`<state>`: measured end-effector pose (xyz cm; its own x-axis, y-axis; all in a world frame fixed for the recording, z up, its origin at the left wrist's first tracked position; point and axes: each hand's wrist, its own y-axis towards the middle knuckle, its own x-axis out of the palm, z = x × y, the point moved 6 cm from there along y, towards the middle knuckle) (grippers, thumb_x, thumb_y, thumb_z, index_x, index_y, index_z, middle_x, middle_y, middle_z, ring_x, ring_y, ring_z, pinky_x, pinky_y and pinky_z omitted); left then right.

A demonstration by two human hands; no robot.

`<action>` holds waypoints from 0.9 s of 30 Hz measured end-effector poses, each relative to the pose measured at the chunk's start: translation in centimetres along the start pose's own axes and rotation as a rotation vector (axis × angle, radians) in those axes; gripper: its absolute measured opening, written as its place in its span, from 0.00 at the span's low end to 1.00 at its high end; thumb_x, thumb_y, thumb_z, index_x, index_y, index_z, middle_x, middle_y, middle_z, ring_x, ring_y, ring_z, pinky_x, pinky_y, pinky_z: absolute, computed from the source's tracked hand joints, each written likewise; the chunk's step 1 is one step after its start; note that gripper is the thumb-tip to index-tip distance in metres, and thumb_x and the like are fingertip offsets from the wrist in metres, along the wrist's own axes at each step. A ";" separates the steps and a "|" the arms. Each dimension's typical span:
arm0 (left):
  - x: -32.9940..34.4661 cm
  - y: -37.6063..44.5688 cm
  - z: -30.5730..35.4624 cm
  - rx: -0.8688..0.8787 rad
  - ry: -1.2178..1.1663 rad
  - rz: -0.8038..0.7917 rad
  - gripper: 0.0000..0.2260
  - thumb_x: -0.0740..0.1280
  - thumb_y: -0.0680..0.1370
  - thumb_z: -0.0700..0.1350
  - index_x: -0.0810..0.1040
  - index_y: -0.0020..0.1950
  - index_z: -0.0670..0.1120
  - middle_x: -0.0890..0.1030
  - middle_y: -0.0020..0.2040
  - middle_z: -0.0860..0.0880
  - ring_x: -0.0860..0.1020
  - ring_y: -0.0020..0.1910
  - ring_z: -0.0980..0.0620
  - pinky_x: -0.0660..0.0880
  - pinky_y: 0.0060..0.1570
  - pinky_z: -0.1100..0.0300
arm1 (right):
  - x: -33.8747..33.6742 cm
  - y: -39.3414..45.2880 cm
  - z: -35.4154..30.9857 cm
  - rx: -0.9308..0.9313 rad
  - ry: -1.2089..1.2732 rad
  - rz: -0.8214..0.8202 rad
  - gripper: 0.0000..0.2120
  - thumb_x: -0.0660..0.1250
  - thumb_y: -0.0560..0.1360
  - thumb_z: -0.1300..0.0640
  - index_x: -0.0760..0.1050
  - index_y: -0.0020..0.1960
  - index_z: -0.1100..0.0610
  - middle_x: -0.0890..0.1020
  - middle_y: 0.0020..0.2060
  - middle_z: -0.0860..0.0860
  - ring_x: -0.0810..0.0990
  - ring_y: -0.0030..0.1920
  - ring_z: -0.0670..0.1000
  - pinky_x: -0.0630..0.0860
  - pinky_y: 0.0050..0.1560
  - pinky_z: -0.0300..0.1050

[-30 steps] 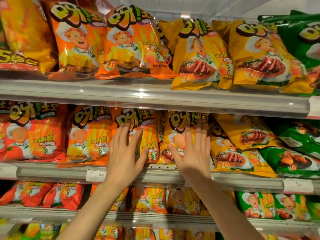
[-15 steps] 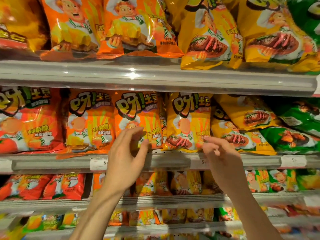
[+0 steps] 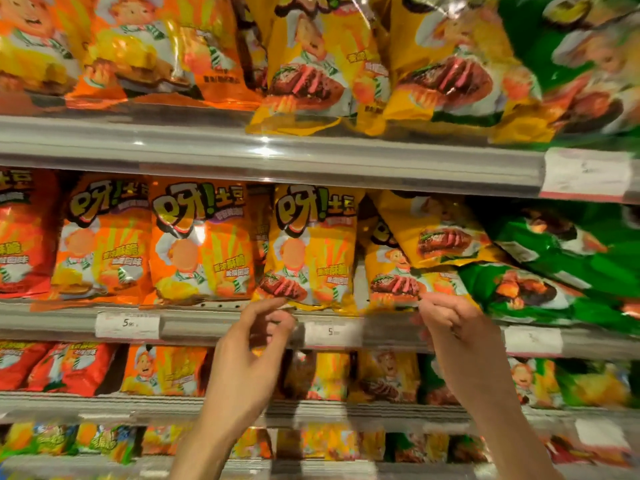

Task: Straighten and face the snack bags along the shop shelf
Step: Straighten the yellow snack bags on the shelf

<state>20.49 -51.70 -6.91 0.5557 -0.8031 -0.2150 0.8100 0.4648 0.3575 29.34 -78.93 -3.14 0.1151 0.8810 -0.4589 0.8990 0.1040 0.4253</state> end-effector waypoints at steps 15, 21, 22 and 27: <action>13.4 4.1 10.5 0.117 0.045 -0.073 0.22 0.69 0.77 0.59 0.72 0.69 0.56 0.79 0.57 0.59 0.80 0.48 0.64 0.78 0.48 0.62 | -7.4 3.5 -0.5 -0.248 -0.050 0.020 0.09 0.61 0.80 0.46 0.77 0.55 0.44 0.79 0.32 0.37 0.80 0.32 0.42 0.71 0.30 0.32; 17.3 7.7 11.5 -0.009 0.240 -0.265 0.38 0.64 0.69 0.75 0.65 0.70 0.52 0.80 0.56 0.55 0.79 0.53 0.53 0.76 0.49 0.57 | -8.3 5.6 1.1 -0.102 -0.056 0.077 0.21 0.65 0.79 0.48 0.70 0.72 0.41 0.83 0.47 0.39 0.81 0.42 0.35 0.73 0.38 0.28; 17.7 8.1 11.5 -0.019 0.280 -0.263 0.40 0.64 0.68 0.77 0.67 0.69 0.50 0.80 0.55 0.53 0.80 0.53 0.51 0.78 0.51 0.53 | -8.3 5.6 1.3 -0.094 -0.052 0.089 0.22 0.66 0.79 0.47 0.69 0.73 0.41 0.83 0.48 0.40 0.81 0.43 0.35 0.72 0.38 0.29; 18.2 8.8 11.3 0.018 0.347 -0.227 0.35 0.65 0.70 0.74 0.70 0.64 0.48 0.81 0.51 0.49 0.80 0.51 0.47 0.79 0.53 0.47 | -8.2 5.6 1.8 -0.054 -0.002 0.124 0.28 0.65 0.78 0.46 0.61 0.76 0.39 0.75 0.66 0.40 0.80 0.46 0.36 0.77 0.45 0.41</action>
<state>35.64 -66.42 2.61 0.3960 -0.7099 -0.5825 0.9176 0.2816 0.2807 34.18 -86.38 1.64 0.2246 0.8877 -0.4019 0.8539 0.0194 0.5201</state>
